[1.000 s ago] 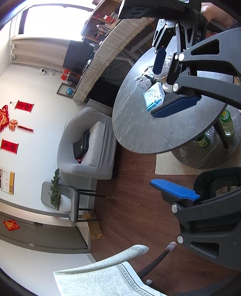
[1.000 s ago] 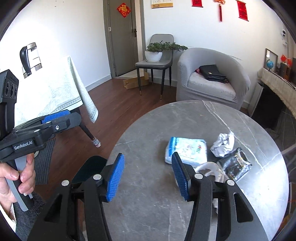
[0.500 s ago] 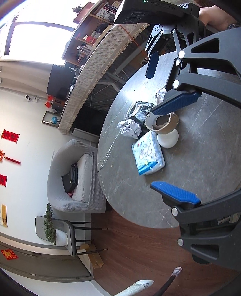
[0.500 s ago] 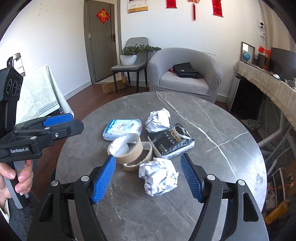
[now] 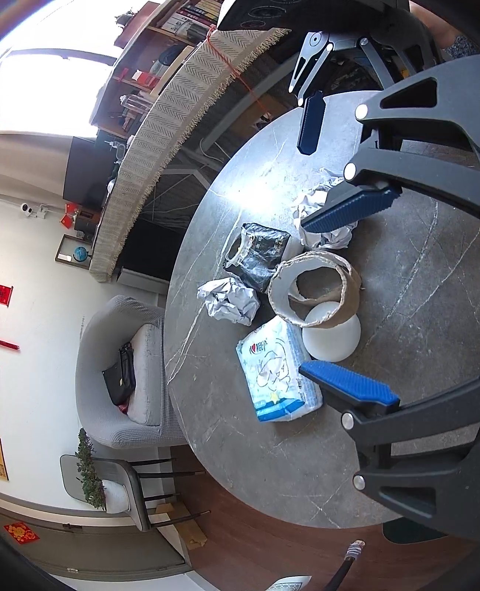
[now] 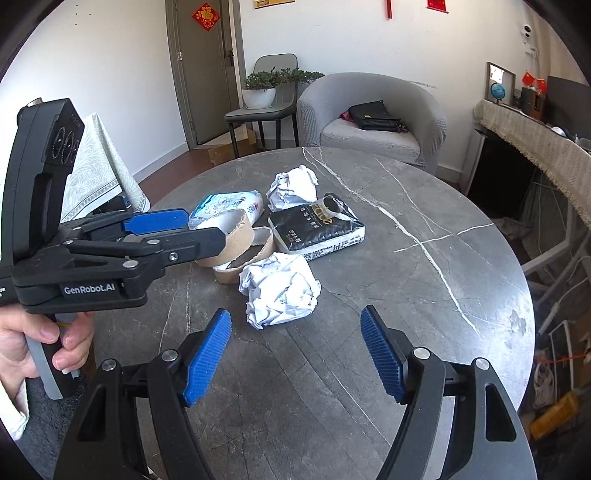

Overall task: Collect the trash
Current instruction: 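Grasp the brown paper tube with the left tool while the right tool grasps crumpled paper, then carry the paper tube and crumpled paper over the bin with both tools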

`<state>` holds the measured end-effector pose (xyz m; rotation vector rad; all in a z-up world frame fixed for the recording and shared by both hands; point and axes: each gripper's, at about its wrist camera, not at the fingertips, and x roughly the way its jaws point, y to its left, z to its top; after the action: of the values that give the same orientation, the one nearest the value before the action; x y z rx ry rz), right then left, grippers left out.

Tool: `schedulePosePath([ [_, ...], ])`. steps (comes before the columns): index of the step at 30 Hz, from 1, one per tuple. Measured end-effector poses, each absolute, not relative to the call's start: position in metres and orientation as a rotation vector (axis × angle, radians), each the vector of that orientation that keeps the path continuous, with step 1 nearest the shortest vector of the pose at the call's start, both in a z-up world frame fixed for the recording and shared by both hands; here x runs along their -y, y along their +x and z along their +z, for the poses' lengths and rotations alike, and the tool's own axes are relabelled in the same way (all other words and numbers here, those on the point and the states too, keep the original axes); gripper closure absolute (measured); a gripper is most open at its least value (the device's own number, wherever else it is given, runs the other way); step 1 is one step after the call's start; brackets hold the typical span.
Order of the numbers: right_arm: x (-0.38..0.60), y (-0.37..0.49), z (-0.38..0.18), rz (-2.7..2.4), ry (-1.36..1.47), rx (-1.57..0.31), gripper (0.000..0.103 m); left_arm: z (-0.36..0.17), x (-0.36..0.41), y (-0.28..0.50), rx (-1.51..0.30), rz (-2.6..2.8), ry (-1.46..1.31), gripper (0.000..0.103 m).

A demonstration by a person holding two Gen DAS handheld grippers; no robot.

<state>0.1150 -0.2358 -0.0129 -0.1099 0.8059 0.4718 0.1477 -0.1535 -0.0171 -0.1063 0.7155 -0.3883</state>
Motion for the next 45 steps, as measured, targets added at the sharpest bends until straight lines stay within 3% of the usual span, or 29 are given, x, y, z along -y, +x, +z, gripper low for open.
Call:
schedulePosePath([
  [15,0.236,0.118,-0.018,0.502,-0.079,-0.819,0.031,-0.026,0.152,0.160,-0.753,-0.390,-0.170,0.056],
  [28,0.227,0.128,-0.023,0.488,-0.115,-0.837,0.031,-0.016,0.135,0.154,-0.726,-0.400,-0.203,0.057],
  [37,0.214,0.136,-0.028,0.486,-0.121,-0.855,0.041,-0.007,0.113,0.147,-0.712,-0.379,-0.217,0.057],
  [41,0.210,0.139,-0.030,0.481,-0.125,-0.868,0.057,-0.005,0.103,0.146,-0.710,-0.365,-0.220,0.057],
  [45,0.213,0.137,-0.022,0.458,-0.106,-0.850,0.058,-0.001,0.091,0.143,-0.700,-0.350,-0.235,0.057],
])
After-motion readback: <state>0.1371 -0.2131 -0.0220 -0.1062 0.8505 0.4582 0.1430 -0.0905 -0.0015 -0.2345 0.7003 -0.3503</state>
